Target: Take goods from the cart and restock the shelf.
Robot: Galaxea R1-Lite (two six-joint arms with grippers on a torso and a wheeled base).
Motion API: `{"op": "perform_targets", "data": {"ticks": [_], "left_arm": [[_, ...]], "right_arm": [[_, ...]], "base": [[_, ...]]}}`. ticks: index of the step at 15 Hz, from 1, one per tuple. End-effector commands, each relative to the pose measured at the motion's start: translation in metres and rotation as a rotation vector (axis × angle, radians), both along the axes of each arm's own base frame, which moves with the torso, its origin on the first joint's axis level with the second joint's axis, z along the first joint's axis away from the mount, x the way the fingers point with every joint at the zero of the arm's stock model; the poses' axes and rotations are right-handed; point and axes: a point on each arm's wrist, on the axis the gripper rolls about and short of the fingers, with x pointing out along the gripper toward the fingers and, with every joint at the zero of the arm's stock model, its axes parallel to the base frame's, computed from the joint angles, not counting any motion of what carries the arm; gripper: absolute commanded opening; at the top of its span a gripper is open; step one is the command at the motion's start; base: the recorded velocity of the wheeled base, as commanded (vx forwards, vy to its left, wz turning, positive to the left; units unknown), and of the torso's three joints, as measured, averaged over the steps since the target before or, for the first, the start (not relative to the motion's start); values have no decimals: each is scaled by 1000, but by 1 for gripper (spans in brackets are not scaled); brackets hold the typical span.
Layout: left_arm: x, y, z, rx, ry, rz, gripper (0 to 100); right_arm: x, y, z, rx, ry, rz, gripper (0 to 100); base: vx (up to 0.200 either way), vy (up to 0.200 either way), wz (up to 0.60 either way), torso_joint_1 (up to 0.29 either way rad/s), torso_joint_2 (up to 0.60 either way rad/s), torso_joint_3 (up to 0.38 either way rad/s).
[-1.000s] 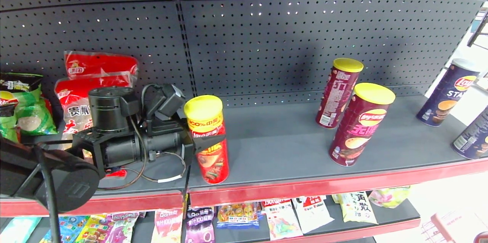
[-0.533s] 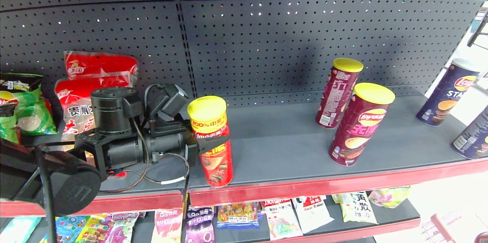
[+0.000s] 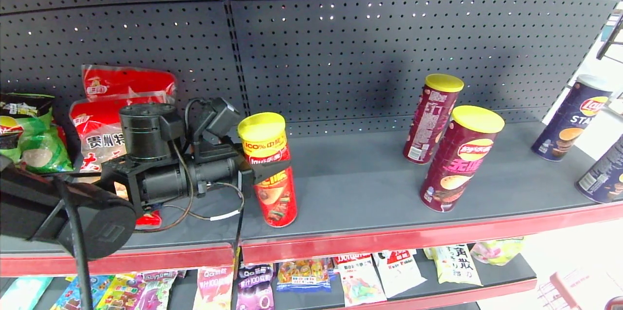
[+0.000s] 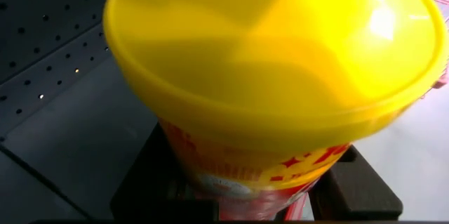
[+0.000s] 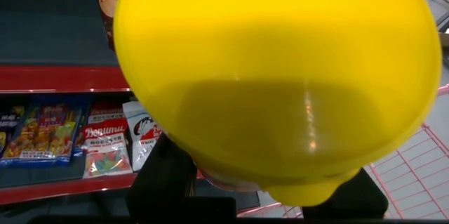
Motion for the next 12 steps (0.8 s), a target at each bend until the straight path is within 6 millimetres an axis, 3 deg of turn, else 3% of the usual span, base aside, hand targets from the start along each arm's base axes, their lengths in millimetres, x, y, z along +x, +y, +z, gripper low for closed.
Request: {"op": "perform_targets", "data": {"ticks": [1, 12], "left_arm": [[0, 0, -5, 15, 4, -1, 0], [-4, 2, -11, 50, -2, 19, 0]], "right_arm": [[0, 0, 0, 0, 3, 0, 0], [1, 0, -2, 0, 9, -6, 0]], "base": [[0, 0, 0, 0, 0, 0], [0, 0, 0, 0, 0, 0]]}}
